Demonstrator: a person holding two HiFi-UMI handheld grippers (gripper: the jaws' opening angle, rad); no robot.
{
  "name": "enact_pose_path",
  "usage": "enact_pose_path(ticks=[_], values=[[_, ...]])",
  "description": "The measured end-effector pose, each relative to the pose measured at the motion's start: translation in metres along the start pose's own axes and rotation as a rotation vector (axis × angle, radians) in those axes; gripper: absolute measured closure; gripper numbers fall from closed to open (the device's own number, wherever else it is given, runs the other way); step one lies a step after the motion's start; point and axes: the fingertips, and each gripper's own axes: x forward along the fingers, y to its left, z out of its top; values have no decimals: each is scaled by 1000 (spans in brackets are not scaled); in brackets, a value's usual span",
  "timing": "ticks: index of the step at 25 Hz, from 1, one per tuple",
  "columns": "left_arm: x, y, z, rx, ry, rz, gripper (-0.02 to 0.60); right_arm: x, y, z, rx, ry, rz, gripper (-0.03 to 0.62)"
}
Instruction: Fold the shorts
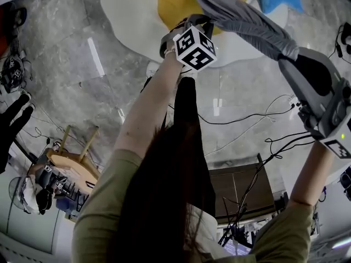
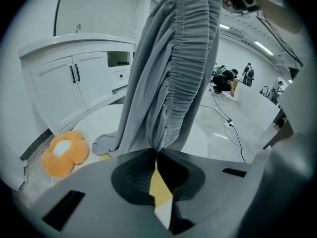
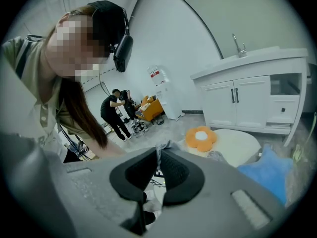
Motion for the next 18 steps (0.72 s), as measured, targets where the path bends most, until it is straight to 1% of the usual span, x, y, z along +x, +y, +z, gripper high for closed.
enact_pose_path(ticks=[3, 5, 7, 10, 12, 13, 14, 15, 18], values=[[-10, 5, 0, -13, -26, -20, 561, -3, -2, -6, 1, 13, -4, 570], [-27, 20, -1, 1, -47, -4, 565, -6, -10, -17, 10, 41, -30, 571], [-49, 44, -4, 24, -58, 20, 565, -7, -27, -35, 28, 91, -82, 571], [-80, 91, -5, 25, -62, 59, 566, -2, -67, -75, 71, 185, -157, 569], [-98, 125, 5, 13, -63, 95, 566, 9, -98, -92, 110, 213, -199, 571], [-106, 142, 16, 7, -73, 118, 566, 15, -113, -91, 118, 209, -227, 570], [-115, 160, 31, 6, -90, 145, 566, 19, -127, -81, 111, 197, -260, 569], [-125, 177, 51, 11, -114, 174, 566, 19, -138, -63, 88, 179, -296, 570], [-169, 231, 132, 71, -216, 274, 566, 3, -147, 29, -45, 79, -400, 569]])
